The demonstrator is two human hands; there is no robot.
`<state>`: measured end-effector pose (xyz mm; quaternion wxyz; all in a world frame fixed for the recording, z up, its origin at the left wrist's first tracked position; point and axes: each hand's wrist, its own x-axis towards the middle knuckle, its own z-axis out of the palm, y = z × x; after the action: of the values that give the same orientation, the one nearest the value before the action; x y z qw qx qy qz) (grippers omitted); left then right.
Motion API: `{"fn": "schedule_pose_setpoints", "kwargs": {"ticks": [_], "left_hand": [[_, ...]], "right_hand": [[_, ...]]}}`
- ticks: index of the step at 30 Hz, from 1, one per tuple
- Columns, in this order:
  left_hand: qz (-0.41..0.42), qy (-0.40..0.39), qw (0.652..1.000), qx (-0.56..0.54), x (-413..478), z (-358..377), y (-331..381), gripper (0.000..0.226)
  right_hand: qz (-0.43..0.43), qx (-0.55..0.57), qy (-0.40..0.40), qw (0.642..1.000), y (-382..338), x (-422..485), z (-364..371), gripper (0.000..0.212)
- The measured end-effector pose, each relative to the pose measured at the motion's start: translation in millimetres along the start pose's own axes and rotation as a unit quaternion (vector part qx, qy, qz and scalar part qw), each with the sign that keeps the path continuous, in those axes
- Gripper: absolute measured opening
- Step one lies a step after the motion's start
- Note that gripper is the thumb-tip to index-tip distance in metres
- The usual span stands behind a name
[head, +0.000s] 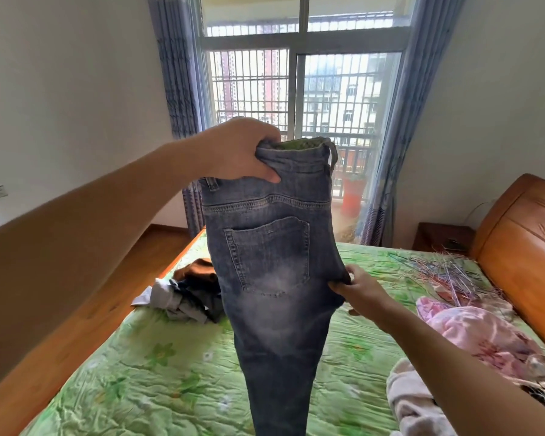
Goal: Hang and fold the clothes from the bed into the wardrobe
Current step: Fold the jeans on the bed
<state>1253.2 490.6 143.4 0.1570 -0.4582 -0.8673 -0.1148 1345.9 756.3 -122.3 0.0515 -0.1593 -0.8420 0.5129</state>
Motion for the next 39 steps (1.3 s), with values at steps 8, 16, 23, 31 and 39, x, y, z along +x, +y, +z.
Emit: {"fn": "schedule_pose_setpoints", "kwargs": {"ticks": [8,16,23,31,39], "left_hand": [[-0.01,-0.018,1.0,-0.019,-7.9,-12.9,-11.5,0.029],[-0.033,-0.022,0.999,-0.004,-22.0,-35.1,-37.3,0.028],[-0.022,-0.008,1.0,-0.006,-16.2,-31.9,-24.2,0.03],[0.006,-0.017,0.999,0.041,-4.5,-19.9,13.2,0.036],[-0.159,0.031,0.842,-0.514,-84.2,16.5,-27.3,0.054]], "right_hand": [[0.034,0.4,-0.042,0.915,-15.6,-3.5,14.9,0.026],[-0.003,0.435,-0.061,0.898,-20.3,7.9,-19.2,0.035],[-0.108,0.024,-0.02,0.994,-86.7,-8.8,-45.4,0.048],[-0.296,0.157,0.036,0.941,-186.4,-40.2,-38.6,0.038],[-0.265,0.308,-0.001,0.914,-164.0,-49.1,-35.3,0.038]]}}
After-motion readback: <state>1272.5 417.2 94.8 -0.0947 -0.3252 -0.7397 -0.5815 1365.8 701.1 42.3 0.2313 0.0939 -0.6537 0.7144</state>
